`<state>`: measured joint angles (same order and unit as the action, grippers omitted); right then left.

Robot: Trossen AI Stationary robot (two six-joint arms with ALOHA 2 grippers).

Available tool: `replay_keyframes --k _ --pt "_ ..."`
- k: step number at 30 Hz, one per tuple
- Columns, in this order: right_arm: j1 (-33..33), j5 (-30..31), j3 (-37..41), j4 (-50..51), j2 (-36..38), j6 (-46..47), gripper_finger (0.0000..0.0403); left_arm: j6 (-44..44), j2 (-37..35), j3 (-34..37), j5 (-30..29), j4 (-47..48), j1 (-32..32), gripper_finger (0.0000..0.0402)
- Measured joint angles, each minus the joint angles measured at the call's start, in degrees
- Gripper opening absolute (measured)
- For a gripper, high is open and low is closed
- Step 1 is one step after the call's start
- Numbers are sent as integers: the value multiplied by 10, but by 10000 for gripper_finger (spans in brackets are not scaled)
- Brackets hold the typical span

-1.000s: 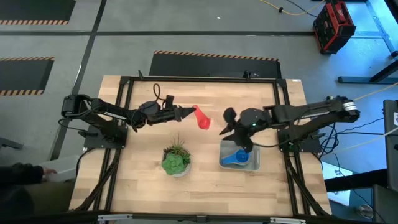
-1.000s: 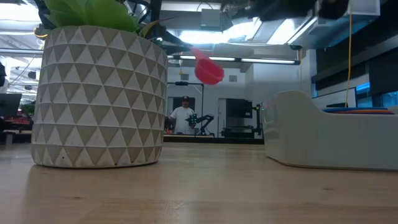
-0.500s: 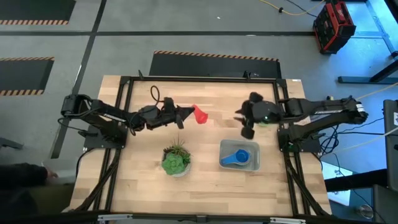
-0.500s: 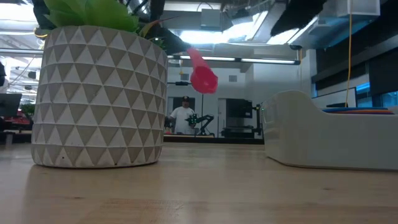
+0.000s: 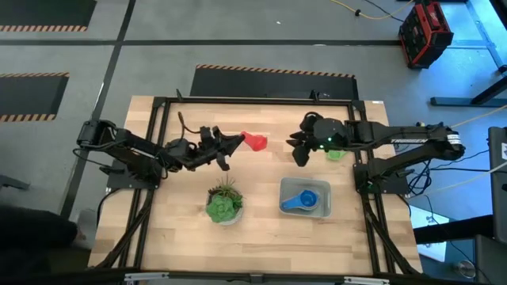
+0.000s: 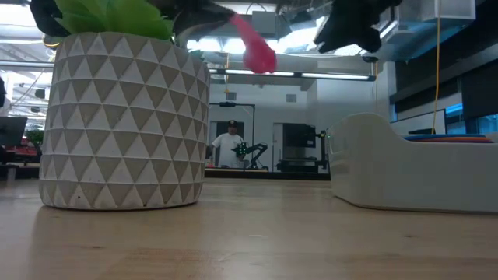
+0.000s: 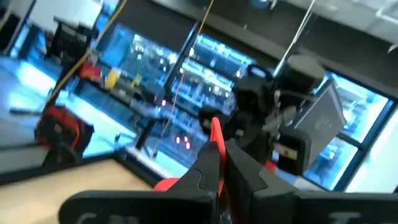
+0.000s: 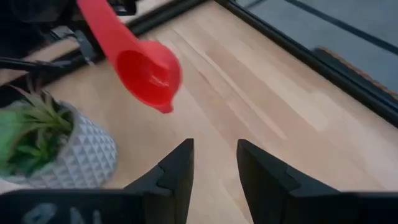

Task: Nest measuring cups in basket
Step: Stack the red measuring cup on top of the blue measuring cup in the grey bin

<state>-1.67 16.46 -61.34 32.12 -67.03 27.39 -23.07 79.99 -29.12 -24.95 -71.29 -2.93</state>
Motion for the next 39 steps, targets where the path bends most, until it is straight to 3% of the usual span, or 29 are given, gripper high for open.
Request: replay_keyframes --k 13,26,32,39 --pt "-2 -15 0 -188 -73 -50 127 42 0 0 -6 -66 -2 2" --pt "-2 -15 0 -227 -123 -71 126 42 0 0 -5 -81 -2 2" --pt "-2 -13 0 -274 -142 -128 125 42 0 0 -5 -84 -2 2" --pt "-4 5 0 -278 -145 -139 78 42 0 0 -4 -82 -2 2"
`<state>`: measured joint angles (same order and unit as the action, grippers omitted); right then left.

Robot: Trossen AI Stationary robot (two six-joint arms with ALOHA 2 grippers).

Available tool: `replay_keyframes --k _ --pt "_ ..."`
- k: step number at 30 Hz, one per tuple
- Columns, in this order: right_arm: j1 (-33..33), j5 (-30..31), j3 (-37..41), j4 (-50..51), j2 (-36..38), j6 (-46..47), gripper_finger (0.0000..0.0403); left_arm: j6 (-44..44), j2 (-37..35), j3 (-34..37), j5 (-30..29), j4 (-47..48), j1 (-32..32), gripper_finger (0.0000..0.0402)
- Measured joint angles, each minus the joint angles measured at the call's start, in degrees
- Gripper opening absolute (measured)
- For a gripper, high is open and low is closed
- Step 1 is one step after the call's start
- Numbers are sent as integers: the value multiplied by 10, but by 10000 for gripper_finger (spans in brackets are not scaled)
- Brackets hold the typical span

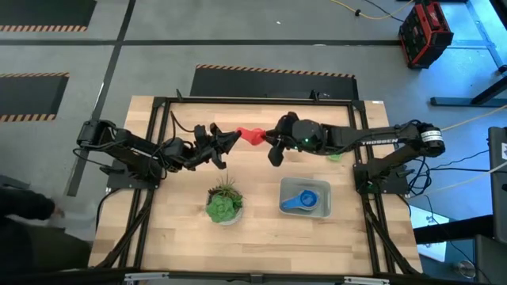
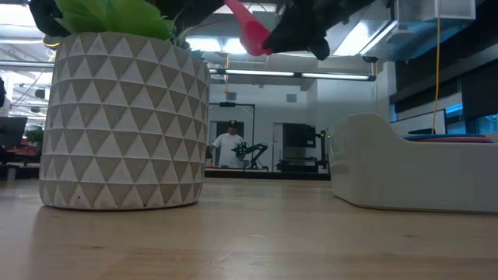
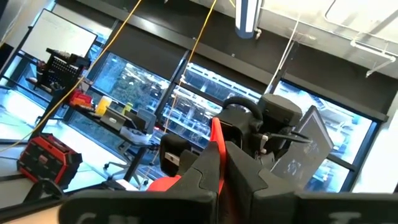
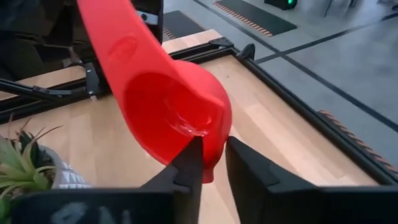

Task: Nest measuring cups in basket
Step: Stack the red measuring cup on top of the blue measuring cup in the grey bin

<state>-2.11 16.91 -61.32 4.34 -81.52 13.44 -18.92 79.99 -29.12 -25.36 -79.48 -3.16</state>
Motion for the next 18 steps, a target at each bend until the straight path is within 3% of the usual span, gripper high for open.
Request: replay_keyframes --k 7,18 --pt "-2 10 0 -9 0 -14 14 0 1 0 9 5 -1 3" --pt "-1 6 0 -6 0 -20 10 1 1 0 4 8 -7 16"
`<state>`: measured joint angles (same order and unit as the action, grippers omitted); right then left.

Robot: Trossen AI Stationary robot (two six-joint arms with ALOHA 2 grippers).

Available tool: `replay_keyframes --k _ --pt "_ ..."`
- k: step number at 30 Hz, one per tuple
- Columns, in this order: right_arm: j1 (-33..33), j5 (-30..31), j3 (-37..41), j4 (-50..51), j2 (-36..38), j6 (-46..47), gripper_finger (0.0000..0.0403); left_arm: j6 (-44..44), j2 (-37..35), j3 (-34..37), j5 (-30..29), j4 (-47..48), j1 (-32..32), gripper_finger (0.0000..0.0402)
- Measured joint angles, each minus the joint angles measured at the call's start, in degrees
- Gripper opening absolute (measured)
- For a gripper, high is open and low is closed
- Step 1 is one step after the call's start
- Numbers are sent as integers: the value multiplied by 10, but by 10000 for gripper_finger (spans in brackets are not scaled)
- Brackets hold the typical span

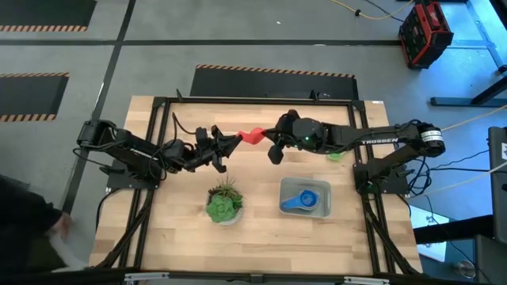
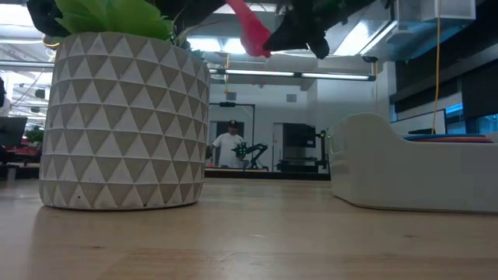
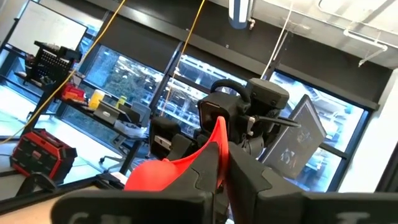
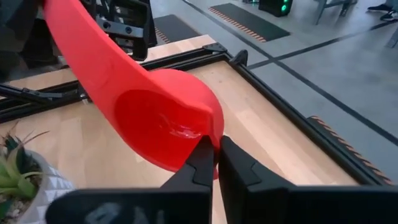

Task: Nest measuring cups in basket
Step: Stack the red measuring cup on top of the blue measuring cup in the grey bin

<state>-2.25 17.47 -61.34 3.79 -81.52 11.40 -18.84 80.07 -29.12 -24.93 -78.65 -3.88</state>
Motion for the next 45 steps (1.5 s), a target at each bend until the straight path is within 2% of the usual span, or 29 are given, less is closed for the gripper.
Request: replay_keyframes --k 14,22,25,28,34,36,40,45 --pt "-18 -1 0 46 6 -37 8 -1 0 0 0 -4 -2 68" --pt "-44 6 0 124 68 -46 8 -1 -1 0 0 23 -1 89" --pt "-51 3 -5 198 101 -33 8 -1 -1 0 0 46 -1 89" --pt "-52 -43 -29 314 125 14 8 -1 -1 0 -2 74 -1 87" --pt "-41 -224 -71 529 134 149 12 -1 -1 0 -11 112 -1 88" --pt "-24 -261 -65 553 134 178 15 -1 -1 0 -11 112 -1 89" --pt "21 -294 -35 565 133 228 8 -1 -1 0 -11 114 -1 89" --pt "71 -311 -17 556 133 285 8 -1 -1 0 -11 121 -1 89"
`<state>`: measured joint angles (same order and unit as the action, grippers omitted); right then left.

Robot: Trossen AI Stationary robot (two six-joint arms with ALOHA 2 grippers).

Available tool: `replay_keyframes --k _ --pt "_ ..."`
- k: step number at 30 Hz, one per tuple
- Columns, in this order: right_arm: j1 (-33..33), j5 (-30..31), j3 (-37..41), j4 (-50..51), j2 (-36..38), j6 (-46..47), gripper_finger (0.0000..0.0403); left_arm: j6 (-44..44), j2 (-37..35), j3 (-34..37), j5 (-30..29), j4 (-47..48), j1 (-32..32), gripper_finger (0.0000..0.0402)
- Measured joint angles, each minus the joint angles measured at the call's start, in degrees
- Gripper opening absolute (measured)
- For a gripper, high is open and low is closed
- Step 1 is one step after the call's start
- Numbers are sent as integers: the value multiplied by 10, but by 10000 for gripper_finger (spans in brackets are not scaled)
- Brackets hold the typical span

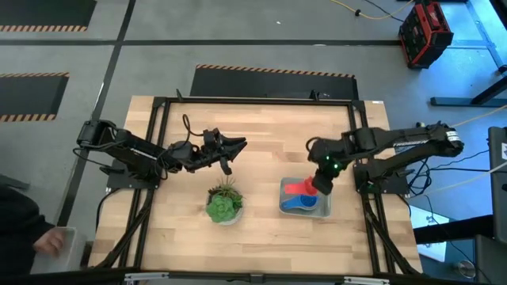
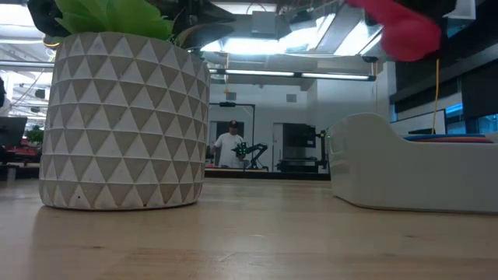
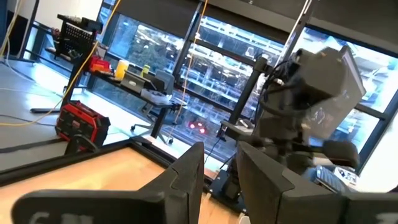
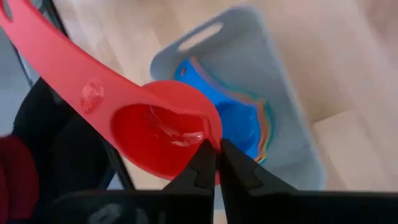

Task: Nest measuring cups in basket
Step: Stack the red measuring cup on top of the blue measuring cup in the grey bin

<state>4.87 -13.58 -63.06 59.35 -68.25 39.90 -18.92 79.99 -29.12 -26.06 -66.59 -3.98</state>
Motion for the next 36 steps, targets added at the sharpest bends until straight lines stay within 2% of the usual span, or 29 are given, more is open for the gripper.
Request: replay_keyframes --k 6,11,23,36 --pt "63 -15 25 -11 -11 29 11 0 0 0 1 4 0 89" --pt "84 -11 34 -24 -48 31 12 0 0 0 1 7 0 89" --pt "81 -6 34 -11 -129 -12 15 -2 0 0 2 17 0 89" --pt "62 24 34 1 -138 -27 17 -2 0 0 2 17 0 89"
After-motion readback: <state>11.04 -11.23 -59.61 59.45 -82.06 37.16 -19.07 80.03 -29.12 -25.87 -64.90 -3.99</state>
